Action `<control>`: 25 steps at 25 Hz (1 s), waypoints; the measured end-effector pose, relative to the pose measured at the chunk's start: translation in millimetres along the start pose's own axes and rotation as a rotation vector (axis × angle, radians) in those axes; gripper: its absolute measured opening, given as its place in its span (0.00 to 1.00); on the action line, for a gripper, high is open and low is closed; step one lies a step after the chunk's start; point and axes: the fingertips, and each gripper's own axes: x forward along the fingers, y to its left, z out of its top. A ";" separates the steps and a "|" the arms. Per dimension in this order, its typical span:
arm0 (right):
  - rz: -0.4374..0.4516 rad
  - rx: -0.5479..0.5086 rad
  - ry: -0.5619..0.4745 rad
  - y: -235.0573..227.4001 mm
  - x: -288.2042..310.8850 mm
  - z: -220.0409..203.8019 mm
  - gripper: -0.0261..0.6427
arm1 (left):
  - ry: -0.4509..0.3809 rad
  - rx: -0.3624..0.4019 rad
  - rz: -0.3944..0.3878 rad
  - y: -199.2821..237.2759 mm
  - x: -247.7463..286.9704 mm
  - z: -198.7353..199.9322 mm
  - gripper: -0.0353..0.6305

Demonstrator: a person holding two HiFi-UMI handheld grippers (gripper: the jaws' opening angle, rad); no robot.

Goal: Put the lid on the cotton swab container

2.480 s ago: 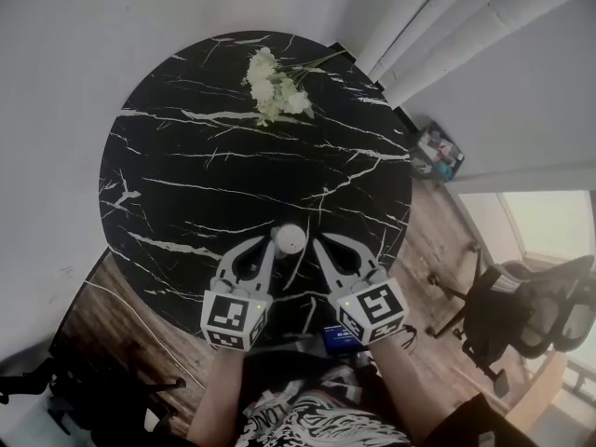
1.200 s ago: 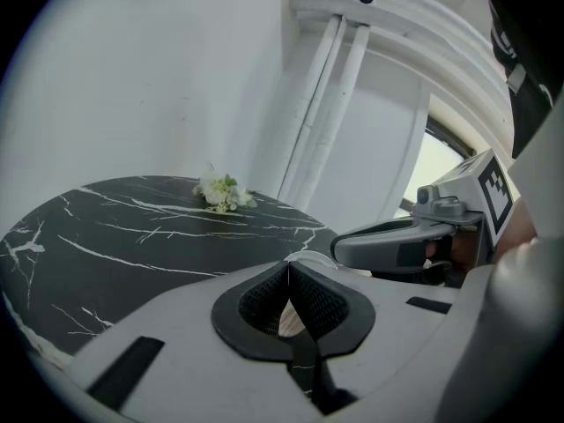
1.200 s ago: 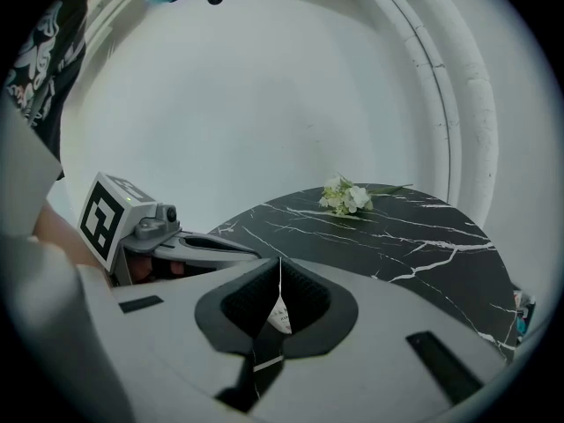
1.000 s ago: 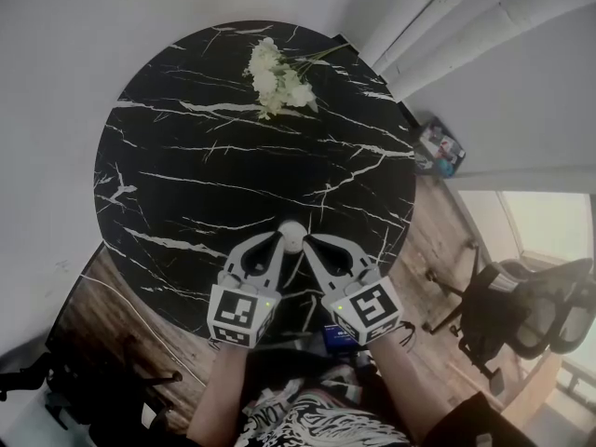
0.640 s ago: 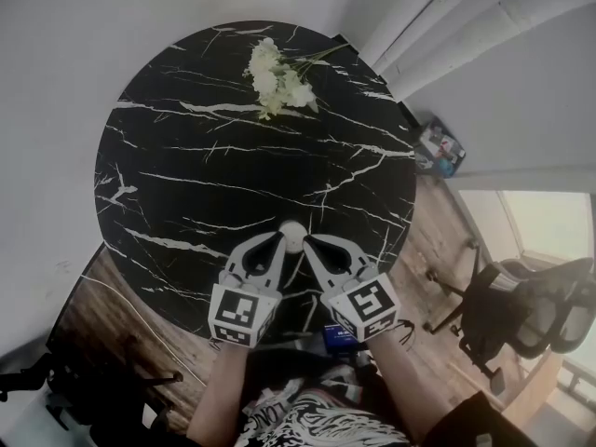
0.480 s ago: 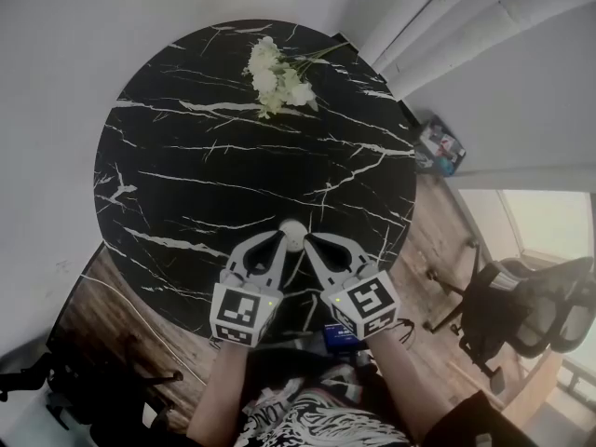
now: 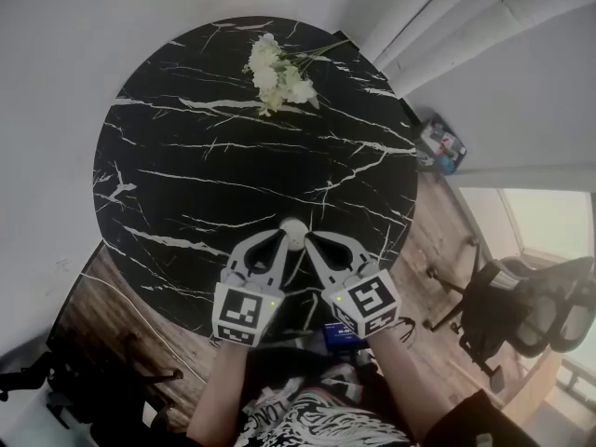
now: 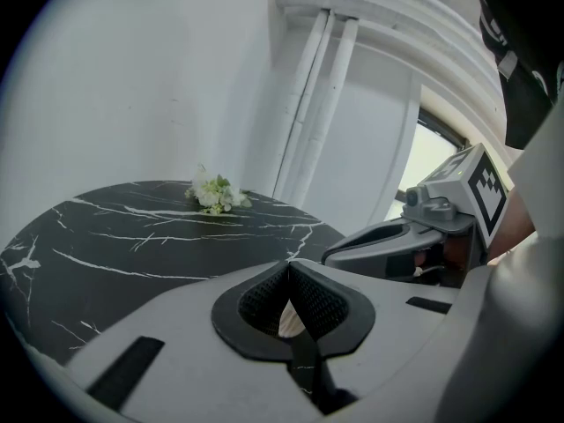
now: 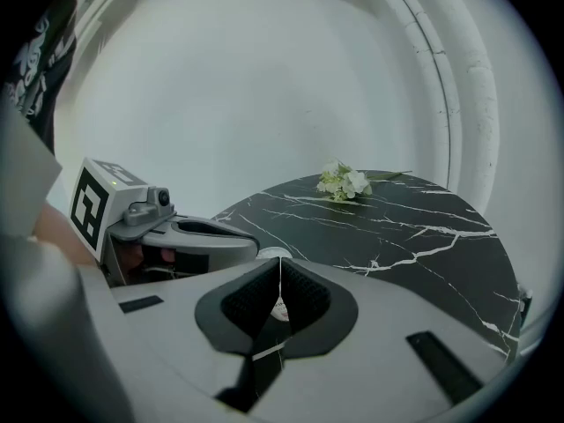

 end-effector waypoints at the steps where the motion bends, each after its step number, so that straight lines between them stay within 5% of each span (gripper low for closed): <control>1: 0.000 -0.002 0.000 0.0 0.1 0.0 0.07 | 0.001 0.004 0.001 0.0 0.1 0.1 0.08; 15: -0.008 -0.044 0.010 0.2 0.6 0.0 0.07 | -0.003 0.051 0.020 -1.2 -1.6 5.2 0.08; 25: -0.031 -0.084 -0.090 8.6 -23.9 27.0 0.07 | -0.043 0.093 0.056 -4.1 -22.5 29.6 0.08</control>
